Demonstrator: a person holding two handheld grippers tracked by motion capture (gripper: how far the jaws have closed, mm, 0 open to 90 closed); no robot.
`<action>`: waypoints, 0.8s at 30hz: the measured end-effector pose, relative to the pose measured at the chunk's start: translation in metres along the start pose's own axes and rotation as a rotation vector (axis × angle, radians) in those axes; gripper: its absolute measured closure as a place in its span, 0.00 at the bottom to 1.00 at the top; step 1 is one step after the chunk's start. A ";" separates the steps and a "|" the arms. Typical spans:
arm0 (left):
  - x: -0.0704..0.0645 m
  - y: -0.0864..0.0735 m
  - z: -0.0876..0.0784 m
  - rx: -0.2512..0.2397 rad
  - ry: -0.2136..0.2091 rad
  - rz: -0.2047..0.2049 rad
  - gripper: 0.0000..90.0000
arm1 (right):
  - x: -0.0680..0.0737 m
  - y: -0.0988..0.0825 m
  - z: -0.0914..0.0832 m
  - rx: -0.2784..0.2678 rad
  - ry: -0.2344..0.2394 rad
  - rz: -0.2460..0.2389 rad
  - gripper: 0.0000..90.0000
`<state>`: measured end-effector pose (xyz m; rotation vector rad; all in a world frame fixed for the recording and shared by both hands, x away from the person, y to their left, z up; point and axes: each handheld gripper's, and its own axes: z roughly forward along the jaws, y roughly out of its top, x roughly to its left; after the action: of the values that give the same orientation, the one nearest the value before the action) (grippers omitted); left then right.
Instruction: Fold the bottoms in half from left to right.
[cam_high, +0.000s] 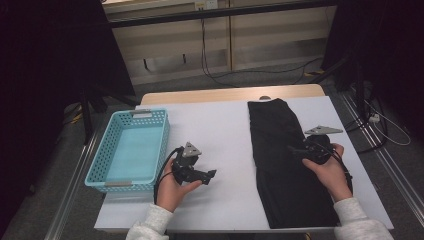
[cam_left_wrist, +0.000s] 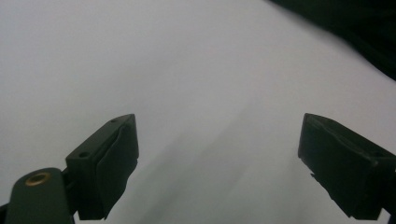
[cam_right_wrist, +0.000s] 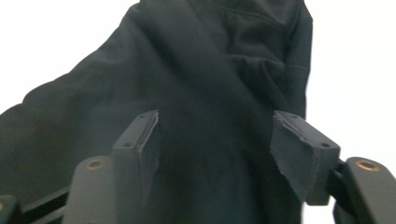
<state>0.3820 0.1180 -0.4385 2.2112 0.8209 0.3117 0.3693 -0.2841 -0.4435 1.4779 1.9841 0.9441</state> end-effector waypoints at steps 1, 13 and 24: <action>0.000 0.000 0.000 0.000 0.000 0.000 0.13 | 0.000 0.000 0.000 0.000 0.000 0.000 0.37; -0.001 -0.003 -0.002 0.005 -0.002 -0.017 0.12 | 0.022 0.015 0.016 -0.022 0.034 -0.008 0.27; 0.001 -0.007 -0.005 0.010 -0.001 -0.030 0.10 | 0.040 0.023 0.031 -0.021 0.057 -0.015 0.21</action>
<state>0.3771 0.1253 -0.4400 2.2063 0.8564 0.2924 0.3942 -0.2344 -0.4446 1.4385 2.0159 1.0079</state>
